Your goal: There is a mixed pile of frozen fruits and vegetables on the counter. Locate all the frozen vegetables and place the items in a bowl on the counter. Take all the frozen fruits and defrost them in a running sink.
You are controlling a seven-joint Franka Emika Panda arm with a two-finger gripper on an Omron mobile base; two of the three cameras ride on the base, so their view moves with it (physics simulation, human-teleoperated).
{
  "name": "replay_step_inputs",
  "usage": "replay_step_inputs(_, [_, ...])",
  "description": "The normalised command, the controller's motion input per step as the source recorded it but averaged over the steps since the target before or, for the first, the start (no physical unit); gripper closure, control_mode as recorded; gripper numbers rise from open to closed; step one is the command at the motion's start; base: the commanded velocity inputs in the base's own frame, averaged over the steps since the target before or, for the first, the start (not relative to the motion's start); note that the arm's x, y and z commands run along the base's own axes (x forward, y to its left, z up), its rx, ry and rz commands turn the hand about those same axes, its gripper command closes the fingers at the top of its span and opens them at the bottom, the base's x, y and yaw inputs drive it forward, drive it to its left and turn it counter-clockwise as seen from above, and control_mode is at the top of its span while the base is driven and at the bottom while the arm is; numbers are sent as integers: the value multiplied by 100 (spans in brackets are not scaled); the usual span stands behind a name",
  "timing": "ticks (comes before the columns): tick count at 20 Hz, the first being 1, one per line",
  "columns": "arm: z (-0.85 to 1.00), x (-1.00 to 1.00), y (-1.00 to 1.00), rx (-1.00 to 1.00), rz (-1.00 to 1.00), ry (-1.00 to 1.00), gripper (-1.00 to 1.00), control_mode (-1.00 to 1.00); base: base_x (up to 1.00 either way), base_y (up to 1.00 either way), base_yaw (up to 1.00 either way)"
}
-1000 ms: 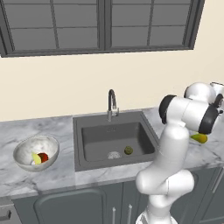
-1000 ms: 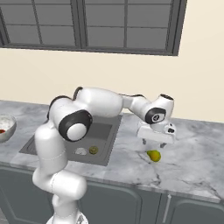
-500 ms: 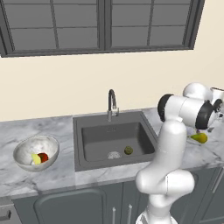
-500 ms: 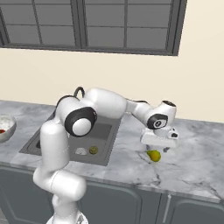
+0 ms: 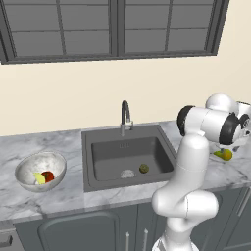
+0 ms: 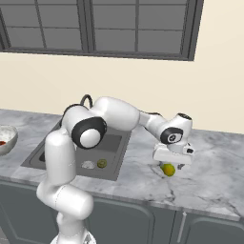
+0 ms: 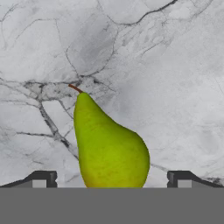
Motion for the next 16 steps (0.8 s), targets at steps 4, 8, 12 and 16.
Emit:
replay_step_inputs(4, [-28,0,-1,1,0,1,-100,-100,0,0,0])
replay_step_inputs(8, [-27,0,0,1,0,0,100,-100,0,0,0])
replay_step_inputs(12, [-11,-7,4,0,0,4,100,-100,0,0,0])
replay_step_inputs(16, [45,-6,58,0,2,-8,100,-100,0,0,0])
